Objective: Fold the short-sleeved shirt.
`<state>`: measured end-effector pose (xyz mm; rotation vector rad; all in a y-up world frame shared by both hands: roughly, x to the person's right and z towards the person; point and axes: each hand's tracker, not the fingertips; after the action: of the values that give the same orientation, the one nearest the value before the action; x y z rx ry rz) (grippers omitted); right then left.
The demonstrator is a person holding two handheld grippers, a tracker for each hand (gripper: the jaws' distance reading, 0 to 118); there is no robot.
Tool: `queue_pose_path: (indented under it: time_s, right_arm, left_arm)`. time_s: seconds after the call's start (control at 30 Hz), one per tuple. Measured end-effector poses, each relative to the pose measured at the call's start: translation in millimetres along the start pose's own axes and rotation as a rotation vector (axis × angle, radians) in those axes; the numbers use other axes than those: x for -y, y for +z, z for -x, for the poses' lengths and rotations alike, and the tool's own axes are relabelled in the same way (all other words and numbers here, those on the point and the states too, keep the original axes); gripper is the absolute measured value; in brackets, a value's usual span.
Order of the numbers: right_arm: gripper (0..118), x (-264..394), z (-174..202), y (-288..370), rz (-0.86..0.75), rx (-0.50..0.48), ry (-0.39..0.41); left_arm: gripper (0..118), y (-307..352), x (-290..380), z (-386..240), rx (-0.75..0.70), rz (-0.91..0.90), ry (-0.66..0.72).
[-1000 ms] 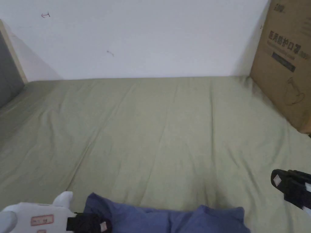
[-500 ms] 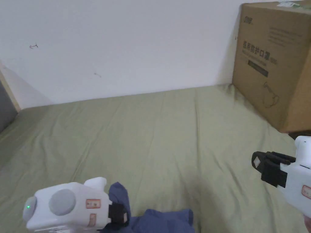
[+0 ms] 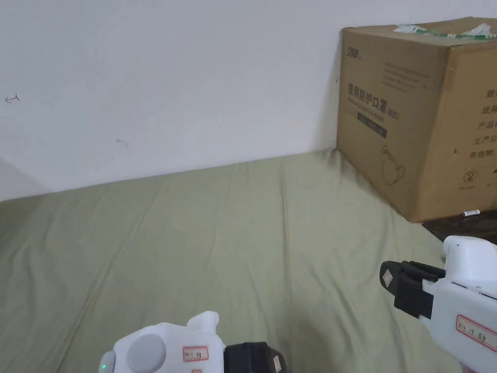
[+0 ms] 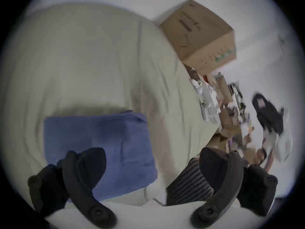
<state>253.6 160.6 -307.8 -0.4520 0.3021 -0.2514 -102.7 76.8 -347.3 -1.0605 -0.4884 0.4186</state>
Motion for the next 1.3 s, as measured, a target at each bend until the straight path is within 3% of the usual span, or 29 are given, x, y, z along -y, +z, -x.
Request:
queue_pose_path:
  time_s: [0.03,0.07,0.1,0.13,0.17,0.2,0.47,0.53,0.67,0.87,1.03,1.1,1.2,1.3]
  right_arm:
    - [0,-1.6,-0.6,-0.8,-0.002,0.001,0.004]
    - [0,-2.8,-1.2,-2.0,-0.004,0.002,0.008]
    - [0,-4.1,-0.9,-3.1,-0.006,0.005,0.011]
    - [0,-5.7,-1.4,-4.8,-0.005,0.008,0.01]
    - [0,-6.7,-1.8,-5.7,-0.007,0.009,0.009]
    - [0,-7.8,-2.0,-6.3,-0.009,0.009,0.007]
    - [0,-11.8,4.2,2.0,-0.012,0.019,0.014]
    - [0,-12.3,7.9,8.8,-0.021,0.004,0.018]
    - [0,-15.3,16.2,11.3,-0.017,-0.02,0.033]
    - [0,-35.0,38.4,8.3,-0.062,-0.068,0.051]
    - [0,-57.9,73.7,16.0,-0.202,-0.074,0.155]
    - [0,-60.4,86.1,15.9,-0.275,-0.062,0.208]
    - [0,-49.9,99.6,8.4,-0.416,0.025,0.241]
    - [0,-37.6,108.3,-7.3,-0.472,0.095,0.276]
  left_arm:
    - [114,6.1,0.1,-8.4,-0.014,0.001,-0.094]
    - [105,9.5,2.1,-17.1,-0.042,-0.009,-0.167]
    - [87,7.8,3.2,-23.5,-0.094,-0.016,-0.228]
    - [55,1.5,3.7,-28.0,-0.124,-0.011,-0.266]
    - [5,-6.6,4.3,-29.3,-0.132,0.007,-0.269]
    - [1,-18.8,6.3,-26.3,-0.137,0.025,-0.263]
    - [0,-113.3,30.5,10.6,-0.084,0.237,-0.014]
    - [0,-124.4,40.5,22.9,-0.025,0.207,0.065]
    - [1,-105.1,39.0,20.0,0.02,0.167,0.044]
    - [1,34.3,4.1,-19.9,-0.006,-0.353,-0.157]
    - [1,137.9,2.8,-45.3,-0.23,-0.792,-0.316]
    - [1,159.4,8.0,-45.1,-0.279,-0.884,-0.332]
    - [1,160.6,21.8,-50.1,-0.539,-1.031,-0.38]
    - [1,153.3,32.8,-48.8,-0.603,-1.145,-0.324]
